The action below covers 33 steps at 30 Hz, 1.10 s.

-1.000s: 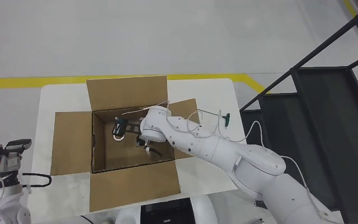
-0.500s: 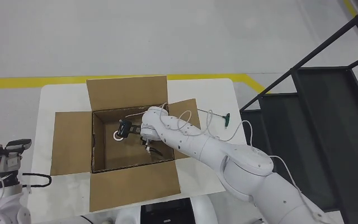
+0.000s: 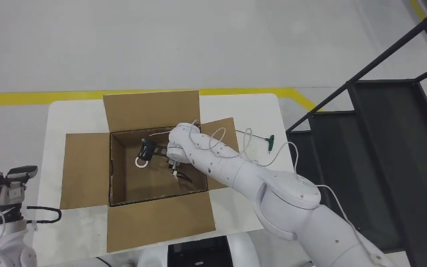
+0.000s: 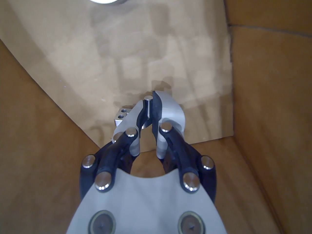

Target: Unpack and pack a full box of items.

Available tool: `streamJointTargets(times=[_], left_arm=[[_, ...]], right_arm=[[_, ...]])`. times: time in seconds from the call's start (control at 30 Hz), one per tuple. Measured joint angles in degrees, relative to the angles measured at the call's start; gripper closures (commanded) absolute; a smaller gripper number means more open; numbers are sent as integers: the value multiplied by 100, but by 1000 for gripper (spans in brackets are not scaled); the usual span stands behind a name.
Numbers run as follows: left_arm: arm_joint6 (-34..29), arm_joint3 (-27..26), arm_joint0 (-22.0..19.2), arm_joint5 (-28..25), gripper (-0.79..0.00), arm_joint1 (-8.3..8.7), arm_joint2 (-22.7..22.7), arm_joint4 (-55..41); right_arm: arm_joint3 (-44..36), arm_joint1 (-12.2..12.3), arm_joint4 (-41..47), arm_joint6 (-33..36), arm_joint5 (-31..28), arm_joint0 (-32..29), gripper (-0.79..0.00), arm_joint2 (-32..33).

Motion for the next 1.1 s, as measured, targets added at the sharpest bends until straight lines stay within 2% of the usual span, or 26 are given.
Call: streamJointTargets(times=[0.23,0.43,0.53,0.73,0.87,0.97,1.1], left_arm=[[0,0,0,0,-785,0,0,0],[0,0,0,0,-785,0,0,0],[0,0,0,0,-785,0,0,0],[0,0,0,0,-785,0,0,0],[0,0,0,0,-785,0,0,0],[0,0,0,0,-785,0,0,0],[0,0,0,0,-785,0,0,0]], right_arm=[[-302,169,-7,-202,-15,18,0,331],[-1078,523,-66,-297,-117,-182,0,810],[-1732,796,-80,-423,-316,-434,0,1217],[-3697,1521,-251,-621,-1085,-1573,0,2499],[-5238,1981,-268,-727,-1781,-2777,0,3651],[-6146,2221,-170,-993,-2319,-3655,0,4469],[-6934,2427,-35,-1496,-2920,-4630,0,5382]])
